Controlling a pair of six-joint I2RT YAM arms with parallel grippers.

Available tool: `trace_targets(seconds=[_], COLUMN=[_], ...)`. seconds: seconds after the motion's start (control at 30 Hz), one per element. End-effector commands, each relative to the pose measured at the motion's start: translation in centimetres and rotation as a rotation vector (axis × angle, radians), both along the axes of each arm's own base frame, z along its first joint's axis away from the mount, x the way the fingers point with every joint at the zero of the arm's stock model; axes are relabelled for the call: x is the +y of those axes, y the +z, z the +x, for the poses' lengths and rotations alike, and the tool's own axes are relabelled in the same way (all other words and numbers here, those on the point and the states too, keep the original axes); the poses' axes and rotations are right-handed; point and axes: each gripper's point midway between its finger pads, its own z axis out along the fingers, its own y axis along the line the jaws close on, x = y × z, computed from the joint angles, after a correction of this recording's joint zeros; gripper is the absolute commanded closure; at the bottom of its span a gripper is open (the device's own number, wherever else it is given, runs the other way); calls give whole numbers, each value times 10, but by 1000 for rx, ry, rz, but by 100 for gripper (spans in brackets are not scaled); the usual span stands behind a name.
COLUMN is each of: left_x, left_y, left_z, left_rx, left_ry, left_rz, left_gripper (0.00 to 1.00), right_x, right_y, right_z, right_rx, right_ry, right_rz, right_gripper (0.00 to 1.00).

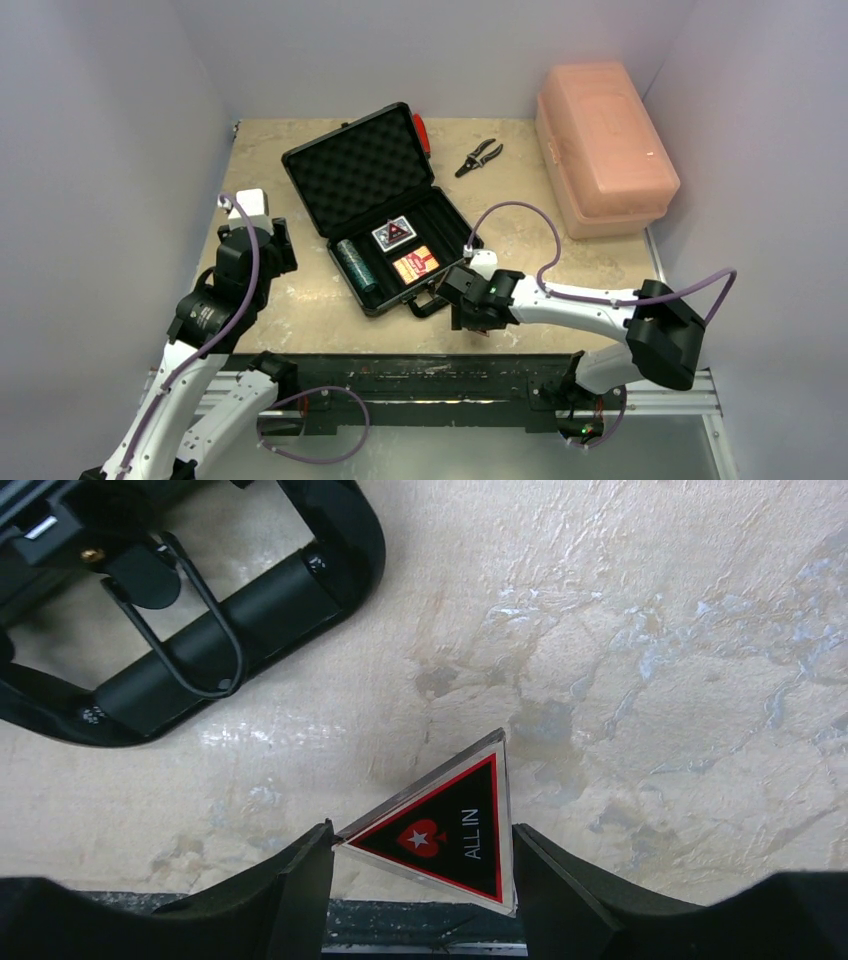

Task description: Pack up texas hold em set

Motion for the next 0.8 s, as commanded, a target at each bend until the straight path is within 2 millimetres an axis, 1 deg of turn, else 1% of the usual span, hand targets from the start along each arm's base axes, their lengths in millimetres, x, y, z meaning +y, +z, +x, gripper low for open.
trace_targets(seconds=[0.0, 0.17, 0.37, 0.57, 0.7, 0.77], left_x=[4, 4, 5, 5, 3, 2], left_y=[4, 5, 7, 10, 11, 11], left_z=[0, -1, -2, -4, -4, -3], left_rx=[-16, -25, -35, -51, -52, -50], left_ry=[12, 10, 13, 10, -1, -8], left_rz=[11, 7, 3, -6, -14, -17], left_gripper=[43, 43, 43, 43, 43, 43], right_x=[7, 22, 36, 49, 61, 68], right_y=[26, 48, 87, 130, 153, 161], right_z=[11, 19, 29, 43, 55, 64], right_rx=[-46, -85, -148, -221, -266, -286], right_ry=[-17, 11, 20, -24, -79, -118], right_rz=[30, 85, 176, 256, 311, 321], right_gripper=[100, 100, 100, 100, 100, 100])
